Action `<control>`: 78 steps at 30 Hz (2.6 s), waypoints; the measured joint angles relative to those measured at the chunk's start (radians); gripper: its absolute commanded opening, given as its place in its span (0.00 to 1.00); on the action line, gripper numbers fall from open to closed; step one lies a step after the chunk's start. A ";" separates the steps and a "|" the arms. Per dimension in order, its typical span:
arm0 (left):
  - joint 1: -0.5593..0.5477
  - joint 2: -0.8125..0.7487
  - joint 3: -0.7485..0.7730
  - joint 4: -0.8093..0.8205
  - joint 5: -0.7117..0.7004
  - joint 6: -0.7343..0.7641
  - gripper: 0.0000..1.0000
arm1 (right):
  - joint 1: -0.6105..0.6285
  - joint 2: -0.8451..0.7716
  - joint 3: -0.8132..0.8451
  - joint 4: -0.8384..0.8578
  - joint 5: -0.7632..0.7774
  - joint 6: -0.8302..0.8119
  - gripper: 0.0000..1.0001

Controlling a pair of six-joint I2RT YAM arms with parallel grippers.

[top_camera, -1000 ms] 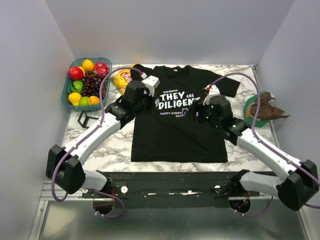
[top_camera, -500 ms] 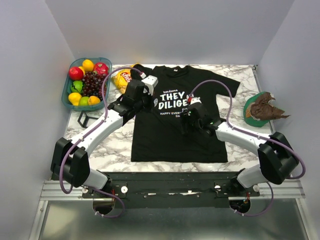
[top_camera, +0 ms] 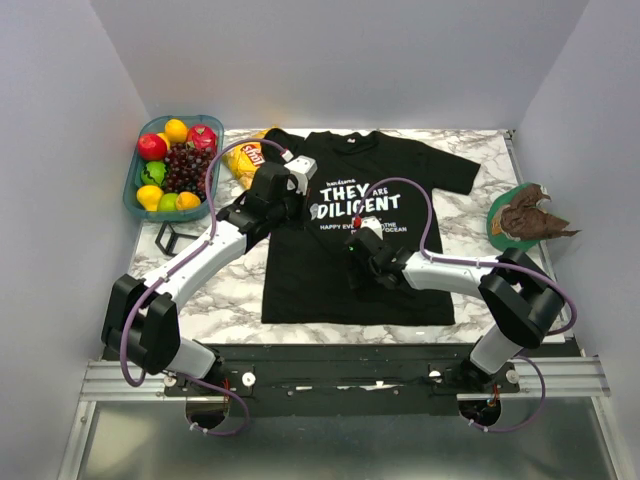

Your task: Pin the brooch onto the clothing

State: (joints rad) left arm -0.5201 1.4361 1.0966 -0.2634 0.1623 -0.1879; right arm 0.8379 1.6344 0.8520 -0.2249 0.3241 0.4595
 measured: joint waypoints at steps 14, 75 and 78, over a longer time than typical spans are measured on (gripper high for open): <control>0.000 -0.034 -0.005 -0.001 0.000 0.001 0.00 | 0.103 -0.041 -0.049 -0.009 0.008 0.098 0.79; 0.000 -0.077 -0.007 -0.016 -0.039 0.043 0.00 | -0.528 0.676 1.097 -0.482 -0.168 -0.252 0.58; 0.000 -0.077 -0.007 -0.016 -0.039 0.043 0.00 | -0.531 0.703 1.112 -0.504 -0.168 -0.252 0.55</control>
State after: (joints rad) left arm -0.5198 1.3586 1.0897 -0.2794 0.1234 -0.1452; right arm 0.3073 2.3379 1.9644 -0.7288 0.1562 0.2077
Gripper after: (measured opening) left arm 0.010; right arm 0.572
